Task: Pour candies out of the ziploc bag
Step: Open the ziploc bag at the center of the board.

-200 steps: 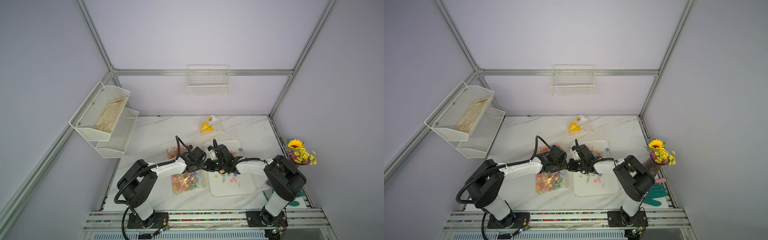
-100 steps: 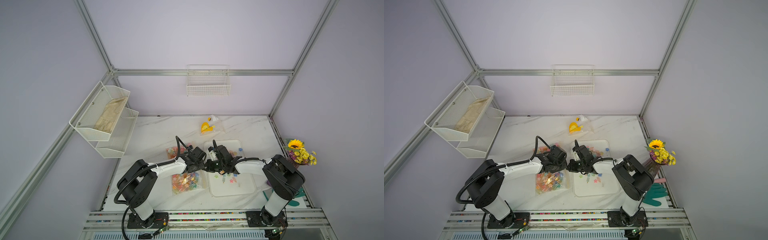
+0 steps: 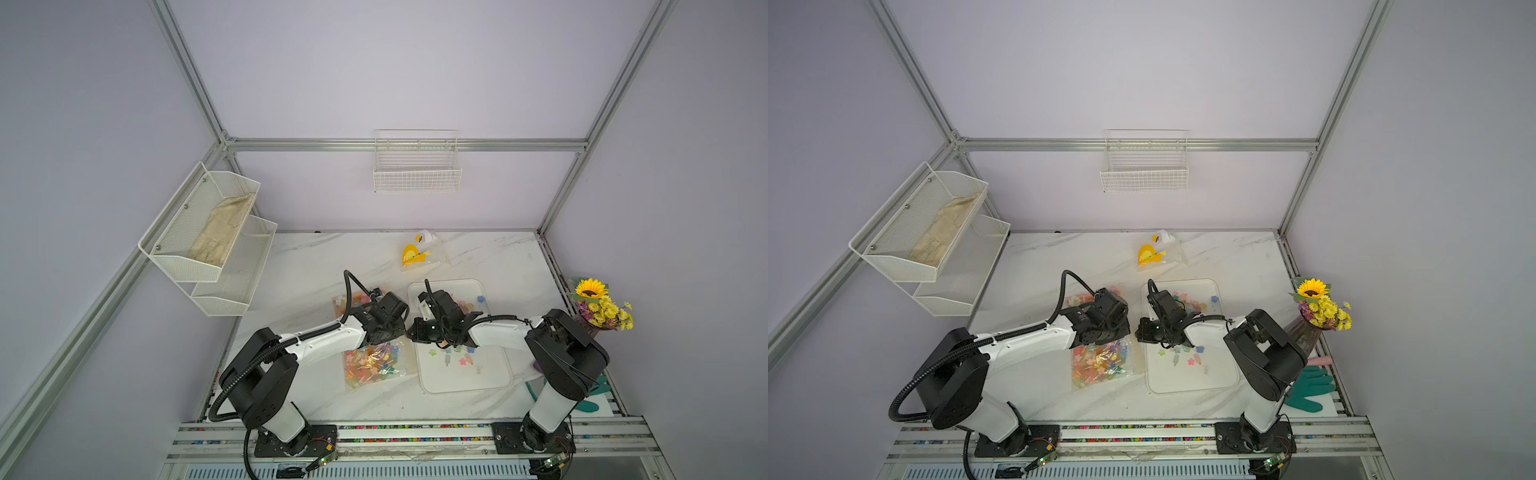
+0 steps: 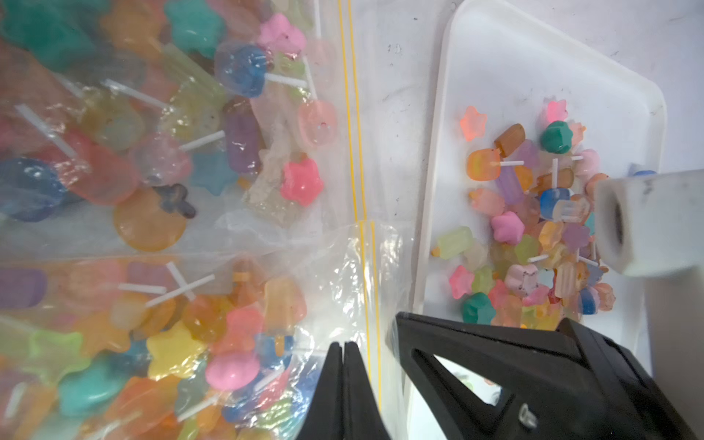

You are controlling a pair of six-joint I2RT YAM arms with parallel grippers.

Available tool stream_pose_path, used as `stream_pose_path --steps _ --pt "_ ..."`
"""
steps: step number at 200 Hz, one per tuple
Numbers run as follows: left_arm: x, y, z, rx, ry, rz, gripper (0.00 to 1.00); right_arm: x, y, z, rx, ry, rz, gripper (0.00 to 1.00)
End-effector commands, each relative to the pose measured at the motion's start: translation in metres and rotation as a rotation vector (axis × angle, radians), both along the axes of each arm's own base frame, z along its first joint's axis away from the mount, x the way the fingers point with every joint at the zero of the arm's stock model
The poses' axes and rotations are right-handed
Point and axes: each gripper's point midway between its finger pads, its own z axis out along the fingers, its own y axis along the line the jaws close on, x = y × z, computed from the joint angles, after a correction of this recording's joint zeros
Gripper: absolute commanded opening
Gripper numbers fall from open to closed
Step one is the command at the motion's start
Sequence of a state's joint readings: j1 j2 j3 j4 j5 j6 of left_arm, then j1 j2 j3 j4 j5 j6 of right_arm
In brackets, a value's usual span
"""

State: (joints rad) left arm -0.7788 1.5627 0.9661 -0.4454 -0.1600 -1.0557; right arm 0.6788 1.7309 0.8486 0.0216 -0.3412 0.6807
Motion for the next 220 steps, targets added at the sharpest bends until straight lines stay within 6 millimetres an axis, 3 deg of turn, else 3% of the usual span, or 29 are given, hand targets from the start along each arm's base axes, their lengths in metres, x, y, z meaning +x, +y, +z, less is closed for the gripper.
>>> stream_pose_path --steps 1,36,47,54,77,115,163,220 --pt "-0.004 0.013 0.001 0.017 -0.013 0.02 0.0 0.005 -0.01 -0.001 -0.039 -0.008 -0.06 0.0" --pt "-0.004 0.013 0.001 0.01 -0.01 0.037 0.0 0.005 -0.003 0.012 0.023 -0.05 -0.028 0.0" --pt "-0.001 0.012 0.004 0.003 -0.016 0.04 0.25 0.002 0.003 0.017 0.06 -0.059 0.003 0.0" --pt "0.001 0.009 0.007 -0.006 -0.024 0.04 0.35 0.001 0.007 0.02 0.078 -0.062 0.019 0.0" --pt "0.007 0.002 0.015 -0.039 -0.044 0.041 0.51 -0.004 0.014 0.024 0.12 -0.062 0.073 0.0" --pt "0.016 -0.009 0.02 -0.066 -0.061 0.038 0.52 -0.008 0.017 0.023 0.129 -0.057 0.094 0.0" --pt "0.023 -0.024 0.012 -0.088 -0.042 0.014 0.49 -0.009 0.015 0.02 0.119 -0.05 0.092 0.0" --pt "0.028 -0.031 0.007 -0.088 -0.037 0.01 0.44 -0.009 0.014 0.016 0.109 -0.043 0.093 0.0"
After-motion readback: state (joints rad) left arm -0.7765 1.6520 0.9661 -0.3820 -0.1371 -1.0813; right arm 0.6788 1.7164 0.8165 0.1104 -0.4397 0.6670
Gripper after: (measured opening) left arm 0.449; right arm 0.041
